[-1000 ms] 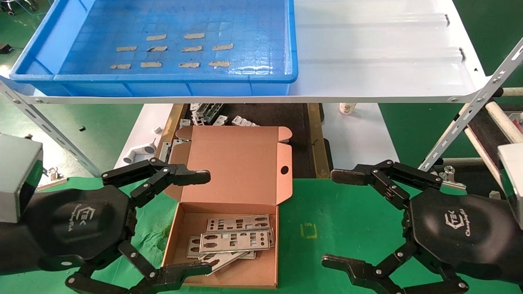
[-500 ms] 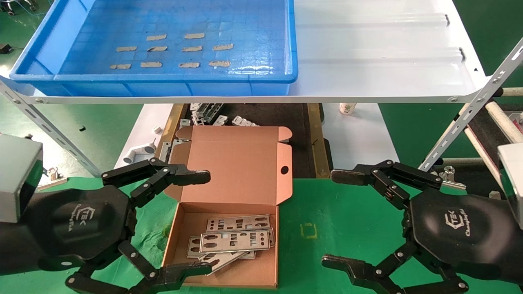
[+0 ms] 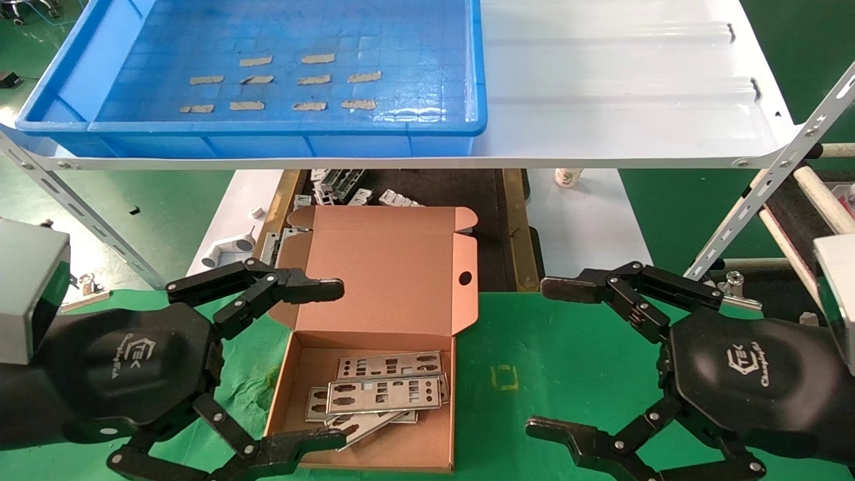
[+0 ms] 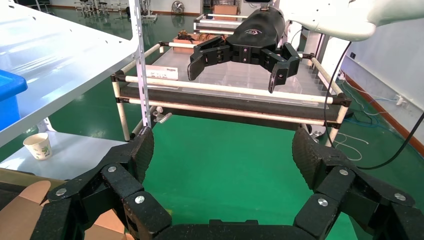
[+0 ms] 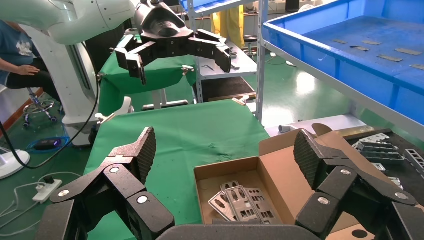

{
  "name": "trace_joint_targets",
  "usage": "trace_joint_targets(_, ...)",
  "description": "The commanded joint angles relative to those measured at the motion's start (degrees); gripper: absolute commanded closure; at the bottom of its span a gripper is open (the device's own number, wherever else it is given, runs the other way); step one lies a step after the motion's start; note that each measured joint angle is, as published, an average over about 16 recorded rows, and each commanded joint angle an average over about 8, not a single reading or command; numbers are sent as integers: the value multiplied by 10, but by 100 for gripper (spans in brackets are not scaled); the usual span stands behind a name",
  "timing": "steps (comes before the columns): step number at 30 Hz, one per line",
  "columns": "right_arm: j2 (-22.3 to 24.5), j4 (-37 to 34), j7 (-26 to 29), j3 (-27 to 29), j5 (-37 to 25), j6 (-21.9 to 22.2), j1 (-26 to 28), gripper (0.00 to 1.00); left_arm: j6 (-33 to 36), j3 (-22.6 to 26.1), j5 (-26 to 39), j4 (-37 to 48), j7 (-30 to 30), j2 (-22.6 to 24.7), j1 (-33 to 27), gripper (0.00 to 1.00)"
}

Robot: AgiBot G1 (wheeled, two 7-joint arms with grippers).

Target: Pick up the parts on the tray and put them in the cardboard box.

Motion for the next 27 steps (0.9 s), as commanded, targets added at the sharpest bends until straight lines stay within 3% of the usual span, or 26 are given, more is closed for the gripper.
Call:
trace_joint_targets(1, 0, 0, 0, 0, 0, 0, 0, 0, 0, 0, 0, 0, 0, 0, 0, 0)
trace_joint_targets(27, 0, 0, 0, 0, 0, 0, 0, 0, 0, 0, 0, 0, 0, 0, 0, 0)
